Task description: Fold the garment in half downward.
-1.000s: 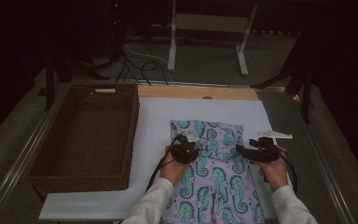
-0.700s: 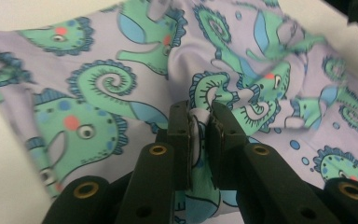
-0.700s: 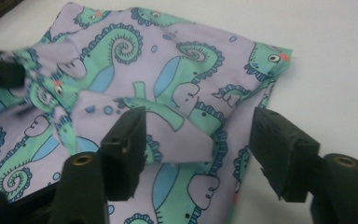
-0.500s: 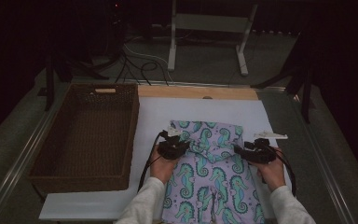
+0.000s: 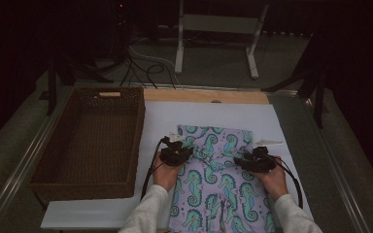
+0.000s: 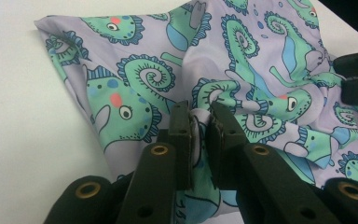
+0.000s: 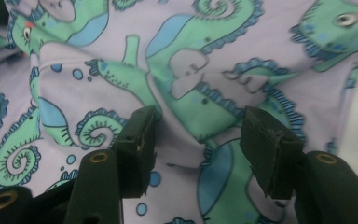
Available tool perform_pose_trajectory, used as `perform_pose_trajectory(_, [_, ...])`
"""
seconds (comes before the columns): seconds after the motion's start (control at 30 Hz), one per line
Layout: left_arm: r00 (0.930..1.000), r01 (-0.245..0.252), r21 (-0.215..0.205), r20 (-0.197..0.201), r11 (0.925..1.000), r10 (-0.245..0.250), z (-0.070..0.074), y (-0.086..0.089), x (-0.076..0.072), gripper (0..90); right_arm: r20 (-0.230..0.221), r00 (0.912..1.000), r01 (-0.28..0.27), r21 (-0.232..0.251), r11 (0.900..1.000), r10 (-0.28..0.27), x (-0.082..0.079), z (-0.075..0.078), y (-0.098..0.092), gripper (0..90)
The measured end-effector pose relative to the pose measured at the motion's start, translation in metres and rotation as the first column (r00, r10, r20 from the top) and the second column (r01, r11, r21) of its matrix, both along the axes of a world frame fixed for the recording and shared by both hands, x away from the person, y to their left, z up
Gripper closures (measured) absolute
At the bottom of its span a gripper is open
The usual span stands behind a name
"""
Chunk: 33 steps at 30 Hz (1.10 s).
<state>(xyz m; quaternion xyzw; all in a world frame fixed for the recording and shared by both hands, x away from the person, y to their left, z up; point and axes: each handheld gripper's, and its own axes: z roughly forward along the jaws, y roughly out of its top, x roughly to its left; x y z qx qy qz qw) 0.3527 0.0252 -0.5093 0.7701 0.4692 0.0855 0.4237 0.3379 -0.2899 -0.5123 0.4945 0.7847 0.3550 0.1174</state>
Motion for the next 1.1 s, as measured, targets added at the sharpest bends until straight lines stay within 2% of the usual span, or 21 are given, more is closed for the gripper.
perform_pose_trajectory(0.1, [1.0000, 0.003, 0.008, -0.001, 1.0000, -0.003, -0.001, -0.001, 0.000, 81.2, -0.010, 0.9999, 0.006, -0.037, 0.999, -0.006, 0.000, -0.003, 0.006, 50.2])
perform_pose_trajectory(0.23, [1.0000, 0.004, 0.013, -0.002, 0.9999, -0.004, -0.003, -0.002, -0.001, 80.3, 0.008, 0.9997, 0.022, -0.073, 0.997, -0.021, 0.000, -0.002, 0.012, 70.2])
perform_pose_trajectory(0.3, [1.0000, 0.000, 0.016, 0.000, 0.9999, 0.000, -0.004, -0.002, -0.002, 79.0, 0.018, 0.9997, 0.018, -0.076, 0.997, -0.017, -0.001, -0.002, 0.014, 81.7])
perform_pose_trajectory(0.33, [1.0000, 0.001, 0.021, -0.001, 0.9998, -0.001, -0.005, -0.002, -0.002, 78.4, 0.025, 0.9996, 0.016, -0.086, 0.996, -0.014, -0.001, -0.001, 0.015, 83.0])
perform_pose_trajectory(0.4, [1.0000, -0.001, 0.037, -0.007, 0.9993, 0.002, -0.007, -0.002, -0.003, 76.4, 0.038, 0.9993, 0.009, -0.106, 0.994, -0.005, -0.002, 0.001, 0.015, 84.0])
perform_pose_trajectory(0.5, [0.9995, -0.015, 0.075, -0.025, 0.9971, 0.017, -0.011, -0.002, -0.003, 67.7, 0.041, 0.9992, 0.004, -0.107, 0.994, 0.000, -0.004, 0.004, 0.012, 84.3])
perform_pose_trajectory(0.53, [0.9994, -0.015, 0.073, -0.029, 0.9972, 0.017, -0.012, -0.002, -0.004, 65.7, 0.041, 0.9992, 0.008, -0.106, 0.994, -0.004, -0.005, 0.004, 0.011, 84.3])
perform_pose_trajectory(0.6, [0.9996, -0.003, 0.074, -0.026, 0.9972, 0.005, -0.013, -0.002, -0.005, 60.1, 0.043, 0.9991, 0.008, -0.104, 0.995, -0.003, -0.005, 0.006, 0.008, 84.4])
perform_pose_trajectory(0.67, [0.9999, 0.004, 0.106, -0.012, 0.9943, -0.002, -0.012, -0.006, -0.007, 57.3, 0.042, 0.9991, 0.015, -0.092, 0.996, -0.011, -0.006, 0.008, 0.006, 84.4])
perform_pose_trajectory(0.73, [0.9999, 0.015, 0.138, 0.004, 0.9903, -0.016, -0.012, -0.010, -0.008, 61.2, 0.038, 0.9993, 0.009, -0.088, 0.996, -0.006, -0.007, 0.009, 0.004, 84.4])
perform_pose_trajectory(0.8, [0.9996, 0.029, 0.137, 0.002, 0.9902, -0.029, -0.012, -0.012, -0.008, 75.7, 0.038, 0.9993, 0.008, -0.087, 0.996, -0.004, -0.008, 0.009, 0.003, 84.4])
perform_pose_trajectory(0.83, [0.9986, 0.052, 0.128, -0.004, 0.9904, -0.052, -0.011, -0.014, -0.009, 75.7, 0.039, 0.9992, 0.007, -0.086, 0.996, -0.004, -0.008, 0.009, 0.003, 84.4])
perform_pose_trajectory(0.87, [0.9982, 0.060, 0.124, -0.006, 0.9904, -0.060, -0.011, -0.014, -0.009, 82.5, 0.040, 0.9992, -0.002, -0.089, 0.996, 0.005, -0.010, 0.010, 0.004, 84.4])
perform_pose_trajectory(0.97, [0.9980, 0.063, 0.086, -0.004, 0.9943, -0.063, -0.007, -0.012, -0.011, 83.8, 0.046, 0.9989, -0.006, -0.089, 0.996, 0.010, -0.012, 0.013, 0.003, 84.5])
perform_pose_trajectory(1.1, [0.9971, 0.076, 0.073, 0.002, 0.9944, -0.077, -0.002, -0.010, -0.017, 84.0, 0.046, 0.9988, -0.013, -0.084, 0.996, 0.017, -0.017, 0.016, -0.001, 84.5])
